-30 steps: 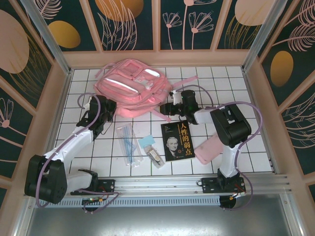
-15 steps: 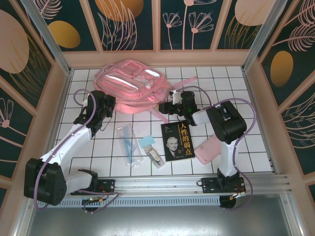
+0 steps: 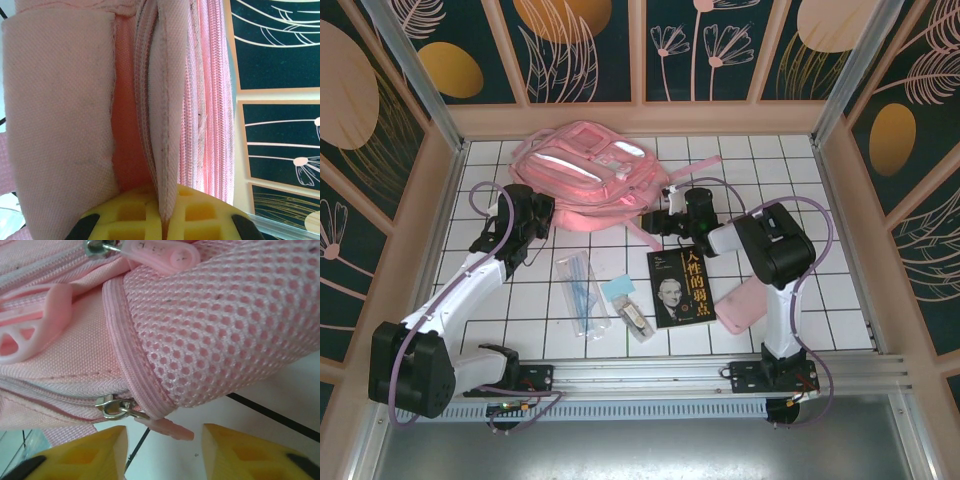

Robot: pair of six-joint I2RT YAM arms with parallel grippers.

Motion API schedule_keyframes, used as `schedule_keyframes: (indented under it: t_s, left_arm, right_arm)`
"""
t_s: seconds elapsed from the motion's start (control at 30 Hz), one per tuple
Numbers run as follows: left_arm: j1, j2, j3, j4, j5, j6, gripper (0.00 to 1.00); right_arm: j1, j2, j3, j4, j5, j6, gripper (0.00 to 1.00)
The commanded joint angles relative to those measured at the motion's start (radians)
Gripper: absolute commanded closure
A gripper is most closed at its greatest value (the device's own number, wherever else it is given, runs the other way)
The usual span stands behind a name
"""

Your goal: Pack the student bag

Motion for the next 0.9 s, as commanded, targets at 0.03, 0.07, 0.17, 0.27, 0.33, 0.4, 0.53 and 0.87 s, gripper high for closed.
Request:
schedule_keyframes:
  t_s: [0.03, 0.07, 0.17, 0.27, 0.33, 0.4, 0.53, 0.87]
  left_arm:
    - [-0.004, -0.054, 0.011, 0.095, 0.017, -0.035, 1.0]
    - [-0.006, -0.053, 0.005, 0.098, 0.016, -0.039, 1.0]
    - [-0.006, -0.045, -0.012, 0.114, 0.023, -0.047, 1.0]
    - [-0.005, -0.033, -0.017, 0.116, 0.018, -0.042, 1.0]
    - [-0.006, -0.026, -0.02, 0.114, 0.003, -0.026, 1.0]
    - [-0.005, -0.02, -0.022, 0.1, -0.018, -0.013, 1.0]
    - [-0.006, -0.018, -0.045, 0.115, -0.023, -0.016, 1.0]
    - [-0.006, -0.051, -0.008, 0.109, 0.052, -0.069, 1.0]
  right_arm:
    - [0.007, -0.002, 0.019, 0.042, -0.004, -0.006, 0.76]
    - [0.007, -0.011, 0.013, 0.044, 0.0, -0.011, 0.83]
    - [0.001, -0.045, -0.012, 0.029, 0.004, -0.032, 1.0]
    - [-0.002, -0.09, -0.044, 0.003, 0.007, -0.056, 1.0]
    - [-0.003, -0.118, -0.06, -0.031, 0.005, -0.077, 1.0]
    - [-0.005, -0.145, -0.074, -0.067, 0.015, -0.097, 1.0]
    - [-0.02, -0.176, -0.106, -0.093, 0.027, -0.11, 1.0]
    - [-0.039, -0.126, -0.048, -0.083, -0.012, -0.103, 1.0]
